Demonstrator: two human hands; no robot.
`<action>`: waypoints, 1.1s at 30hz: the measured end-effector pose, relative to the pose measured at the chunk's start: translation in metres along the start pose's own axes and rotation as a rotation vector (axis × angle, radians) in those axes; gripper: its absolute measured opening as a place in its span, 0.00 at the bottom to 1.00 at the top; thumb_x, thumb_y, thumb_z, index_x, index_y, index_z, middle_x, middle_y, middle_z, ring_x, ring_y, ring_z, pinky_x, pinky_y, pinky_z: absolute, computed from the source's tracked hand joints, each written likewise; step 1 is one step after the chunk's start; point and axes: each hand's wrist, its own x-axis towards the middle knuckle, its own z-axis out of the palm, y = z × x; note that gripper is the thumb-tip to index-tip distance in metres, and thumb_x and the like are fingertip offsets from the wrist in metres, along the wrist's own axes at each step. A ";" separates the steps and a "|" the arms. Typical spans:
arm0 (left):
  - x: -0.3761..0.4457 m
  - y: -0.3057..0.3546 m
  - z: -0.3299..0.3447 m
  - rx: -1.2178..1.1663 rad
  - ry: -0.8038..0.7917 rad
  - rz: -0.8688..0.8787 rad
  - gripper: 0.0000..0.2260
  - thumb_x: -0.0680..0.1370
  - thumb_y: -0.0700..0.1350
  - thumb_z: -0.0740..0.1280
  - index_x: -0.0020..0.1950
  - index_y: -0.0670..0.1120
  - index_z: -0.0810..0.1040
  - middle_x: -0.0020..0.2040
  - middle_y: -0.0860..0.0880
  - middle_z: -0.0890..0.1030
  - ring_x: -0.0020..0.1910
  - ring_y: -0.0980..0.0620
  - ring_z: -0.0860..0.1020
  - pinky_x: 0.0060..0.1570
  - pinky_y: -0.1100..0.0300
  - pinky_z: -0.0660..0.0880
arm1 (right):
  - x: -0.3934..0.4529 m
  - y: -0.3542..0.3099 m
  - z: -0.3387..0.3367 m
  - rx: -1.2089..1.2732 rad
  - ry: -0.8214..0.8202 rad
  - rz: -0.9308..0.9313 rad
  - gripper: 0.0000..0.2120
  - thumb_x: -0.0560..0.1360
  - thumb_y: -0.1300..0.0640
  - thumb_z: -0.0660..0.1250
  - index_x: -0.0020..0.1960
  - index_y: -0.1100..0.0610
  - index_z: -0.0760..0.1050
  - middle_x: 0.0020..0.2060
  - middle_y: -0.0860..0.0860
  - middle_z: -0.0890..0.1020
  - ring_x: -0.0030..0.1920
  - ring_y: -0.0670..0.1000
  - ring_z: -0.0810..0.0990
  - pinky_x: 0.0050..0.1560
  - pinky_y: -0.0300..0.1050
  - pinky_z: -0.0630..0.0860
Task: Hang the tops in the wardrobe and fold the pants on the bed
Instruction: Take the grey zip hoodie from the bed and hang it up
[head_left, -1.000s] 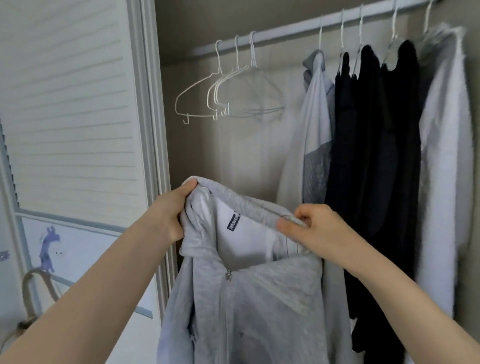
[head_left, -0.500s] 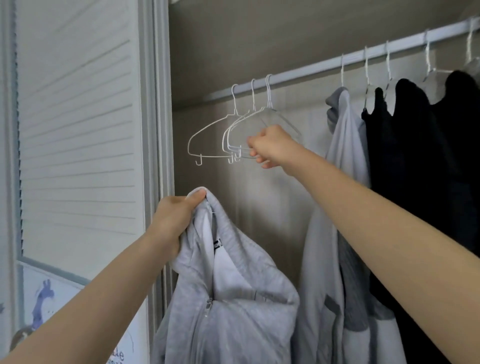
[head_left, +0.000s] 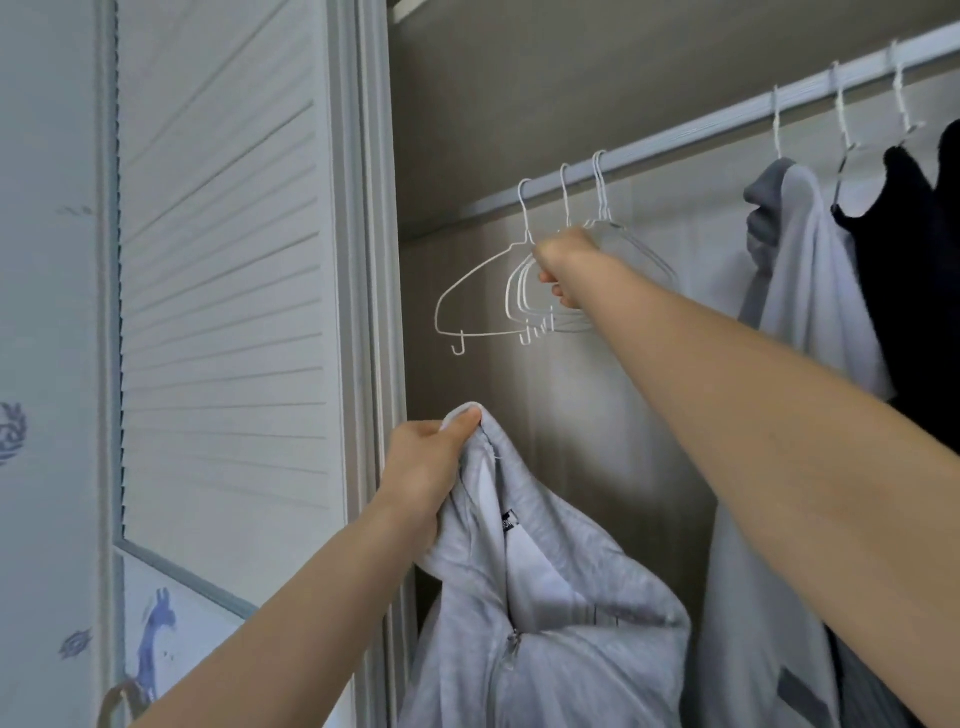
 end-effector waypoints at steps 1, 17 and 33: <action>0.002 -0.002 0.000 -0.008 0.012 -0.009 0.15 0.77 0.50 0.69 0.36 0.41 0.81 0.34 0.42 0.84 0.36 0.48 0.83 0.41 0.57 0.78 | 0.002 0.001 0.002 -0.007 0.013 0.007 0.08 0.78 0.59 0.59 0.54 0.59 0.74 0.48 0.56 0.74 0.31 0.50 0.66 0.31 0.38 0.63; -0.013 -0.001 -0.001 -0.013 -0.025 -0.047 0.16 0.78 0.50 0.69 0.40 0.38 0.81 0.37 0.40 0.84 0.37 0.47 0.83 0.39 0.57 0.78 | 0.001 -0.008 -0.033 -0.232 0.365 -0.010 0.18 0.79 0.61 0.58 0.68 0.63 0.69 0.65 0.59 0.75 0.65 0.61 0.72 0.65 0.49 0.67; -0.080 0.005 -0.036 0.319 -0.198 -0.160 0.22 0.78 0.56 0.67 0.44 0.35 0.82 0.45 0.36 0.84 0.47 0.38 0.83 0.53 0.46 0.78 | -0.178 -0.011 -0.083 0.044 0.172 -0.159 0.05 0.75 0.54 0.62 0.43 0.54 0.68 0.29 0.53 0.65 0.33 0.53 0.67 0.34 0.45 0.62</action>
